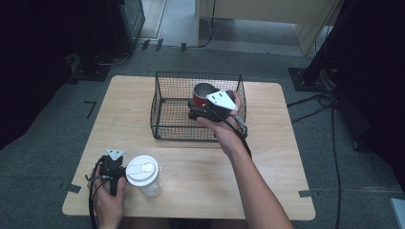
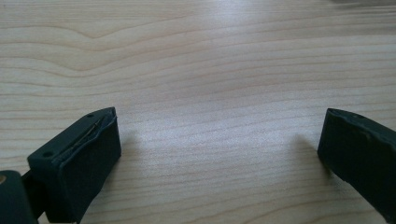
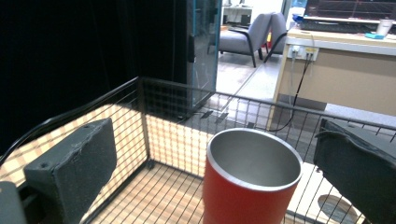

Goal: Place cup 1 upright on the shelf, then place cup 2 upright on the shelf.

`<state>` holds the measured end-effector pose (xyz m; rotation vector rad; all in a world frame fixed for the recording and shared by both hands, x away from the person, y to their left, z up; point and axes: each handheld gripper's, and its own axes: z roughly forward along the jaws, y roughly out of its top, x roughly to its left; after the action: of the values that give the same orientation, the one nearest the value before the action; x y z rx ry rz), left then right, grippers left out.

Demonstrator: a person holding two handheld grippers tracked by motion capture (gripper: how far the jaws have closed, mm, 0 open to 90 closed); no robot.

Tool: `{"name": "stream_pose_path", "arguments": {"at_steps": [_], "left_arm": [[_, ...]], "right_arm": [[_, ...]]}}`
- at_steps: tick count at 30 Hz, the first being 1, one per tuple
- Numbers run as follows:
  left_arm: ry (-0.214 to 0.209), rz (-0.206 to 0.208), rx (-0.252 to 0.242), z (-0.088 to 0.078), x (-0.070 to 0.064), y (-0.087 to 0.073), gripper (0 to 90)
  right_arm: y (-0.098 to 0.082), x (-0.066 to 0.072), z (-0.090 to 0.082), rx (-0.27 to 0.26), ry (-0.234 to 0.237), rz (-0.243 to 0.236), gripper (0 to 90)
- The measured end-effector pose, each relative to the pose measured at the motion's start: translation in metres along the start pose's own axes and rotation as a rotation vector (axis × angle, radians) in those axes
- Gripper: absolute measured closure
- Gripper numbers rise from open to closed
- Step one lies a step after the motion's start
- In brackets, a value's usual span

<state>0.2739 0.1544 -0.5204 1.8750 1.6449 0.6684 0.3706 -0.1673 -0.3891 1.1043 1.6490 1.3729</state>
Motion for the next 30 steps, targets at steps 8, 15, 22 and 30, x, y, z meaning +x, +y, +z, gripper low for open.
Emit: {"name": "stream_pose_path", "arguments": {"at_steps": [8, 15, 22, 30], "left_arm": [[-0.001, 0.0, 0.001, 0.0, 0.0, 0.0, 0.1], [0.0, 0.0, 0.001, 0.0, 0.0, 0.0, 0.1], [0.001, 0.001, 0.0, 0.0, 0.0, 0.0, 0.0], [0.0, -0.001, -0.001, 0.0, 0.0, 0.0, 0.1]], "right_arm": [[-0.012, 0.019, -0.029, -0.012, 0.056, 0.006, 0.0], [-0.026, 0.035, -0.051, -0.011, 0.1, 0.005, 0.0], [-0.04, 0.057, -0.071, -0.008, 0.157, 0.0, 0.0], [-0.06, 0.079, -0.088, 0.005, 0.214, -0.011, 0.0]]}}
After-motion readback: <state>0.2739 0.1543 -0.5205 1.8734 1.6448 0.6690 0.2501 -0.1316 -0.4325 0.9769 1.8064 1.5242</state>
